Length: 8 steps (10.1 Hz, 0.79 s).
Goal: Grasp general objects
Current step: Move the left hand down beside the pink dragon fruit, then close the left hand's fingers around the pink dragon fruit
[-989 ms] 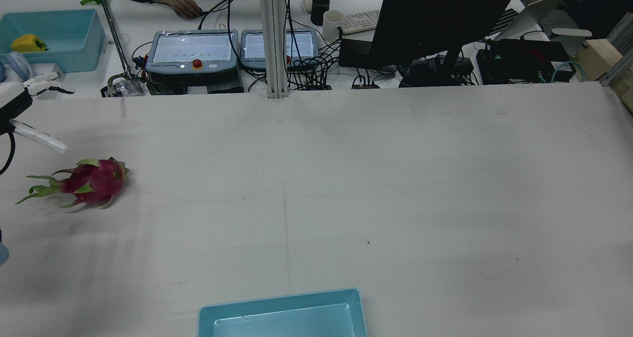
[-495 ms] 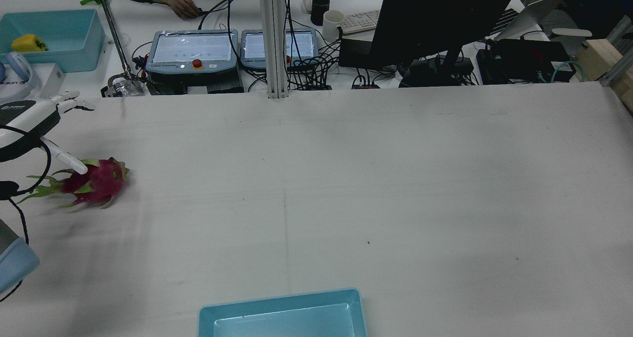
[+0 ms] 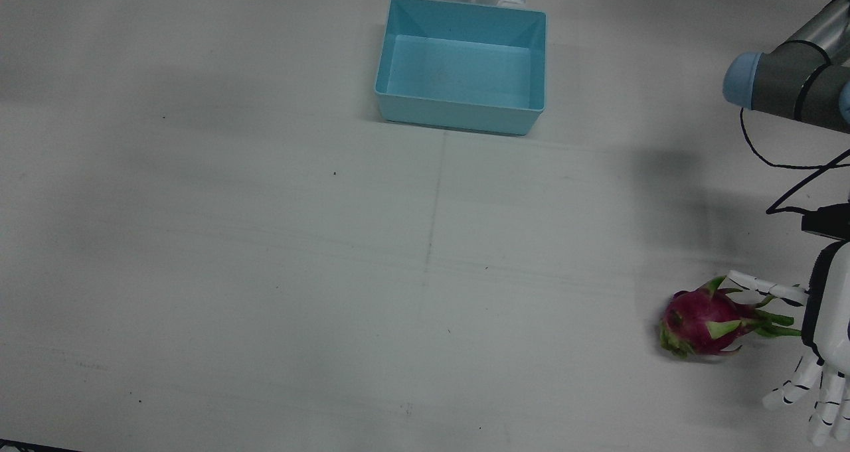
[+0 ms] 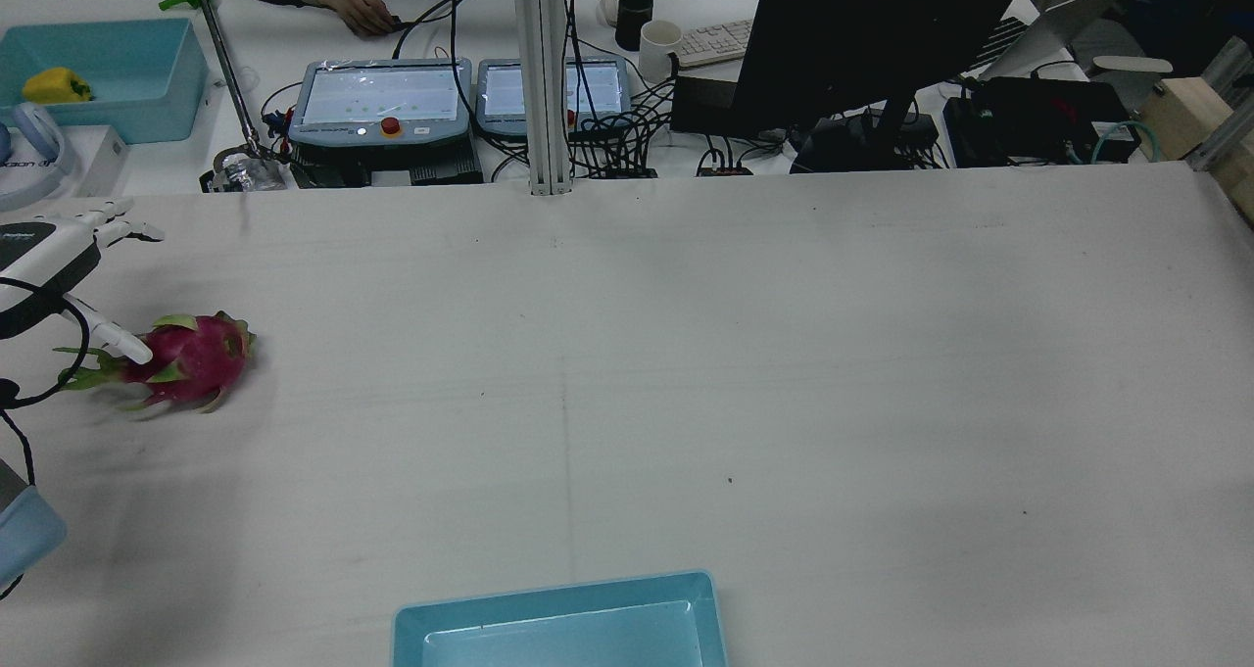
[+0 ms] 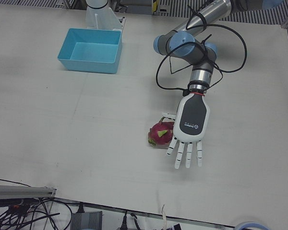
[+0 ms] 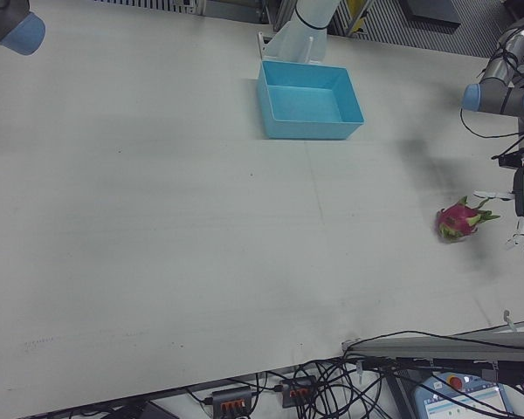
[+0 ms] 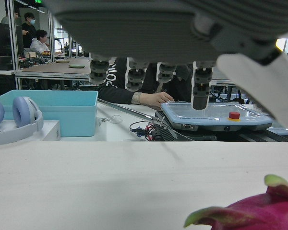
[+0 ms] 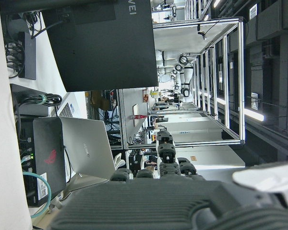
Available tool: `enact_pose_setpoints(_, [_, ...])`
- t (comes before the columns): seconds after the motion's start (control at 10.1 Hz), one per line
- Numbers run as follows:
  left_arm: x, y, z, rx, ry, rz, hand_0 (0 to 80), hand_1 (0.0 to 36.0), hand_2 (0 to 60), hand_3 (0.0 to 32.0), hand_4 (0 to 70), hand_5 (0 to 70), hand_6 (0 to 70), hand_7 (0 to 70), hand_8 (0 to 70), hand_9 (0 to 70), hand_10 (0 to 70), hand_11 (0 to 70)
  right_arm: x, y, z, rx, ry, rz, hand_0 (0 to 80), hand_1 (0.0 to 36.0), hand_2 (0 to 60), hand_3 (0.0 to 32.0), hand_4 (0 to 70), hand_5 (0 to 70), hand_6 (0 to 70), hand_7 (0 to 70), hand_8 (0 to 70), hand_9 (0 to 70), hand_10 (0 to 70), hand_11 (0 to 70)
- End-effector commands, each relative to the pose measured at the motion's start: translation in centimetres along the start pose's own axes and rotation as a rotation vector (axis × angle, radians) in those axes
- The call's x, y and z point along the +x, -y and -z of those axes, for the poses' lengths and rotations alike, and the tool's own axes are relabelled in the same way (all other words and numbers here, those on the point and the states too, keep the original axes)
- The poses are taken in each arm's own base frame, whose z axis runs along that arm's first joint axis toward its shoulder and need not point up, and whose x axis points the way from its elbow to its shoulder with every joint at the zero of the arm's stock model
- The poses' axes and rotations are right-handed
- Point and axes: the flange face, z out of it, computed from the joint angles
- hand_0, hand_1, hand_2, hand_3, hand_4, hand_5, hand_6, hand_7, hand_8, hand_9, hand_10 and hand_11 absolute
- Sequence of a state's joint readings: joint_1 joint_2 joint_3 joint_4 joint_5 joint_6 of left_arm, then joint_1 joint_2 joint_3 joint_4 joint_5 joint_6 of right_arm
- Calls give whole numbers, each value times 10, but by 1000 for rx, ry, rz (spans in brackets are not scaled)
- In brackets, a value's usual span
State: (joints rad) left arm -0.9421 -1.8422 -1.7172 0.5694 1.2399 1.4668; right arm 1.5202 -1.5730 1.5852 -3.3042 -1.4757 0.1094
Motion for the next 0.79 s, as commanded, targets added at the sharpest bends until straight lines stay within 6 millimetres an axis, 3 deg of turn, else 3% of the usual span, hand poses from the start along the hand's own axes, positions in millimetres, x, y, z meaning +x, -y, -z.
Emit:
enact_pose_setpoints(0.0, [-8, -6, 0, -9, -1, -9, 430, 52, 0, 126, 0, 250, 6, 102, 151, 43, 53, 80, 0, 0, 0, 0, 0, -1, 0, 0, 0, 0, 0, 0, 0, 0, 0, 0, 0, 0])
enact_pose_setpoints(0.4, [-22, -95, 8, -43, 20, -44, 413, 40, 0, 148, 0, 265, 8, 110, 148, 40, 49, 73, 0, 0, 0, 0, 2, 0, 0, 0, 0, 0, 0, 0, 0, 0, 0, 0, 0, 0])
enact_pose_setpoints(0.69, [-27, -96, 9, -40, 32, -47, 397, 34, 0, 140, 0, 262, 6, 104, 149, 41, 50, 74, 0, 0, 0, 0, 0, 0, 0, 0, 0, 0, 0, 0, 0, 0, 0, 0, 0, 0])
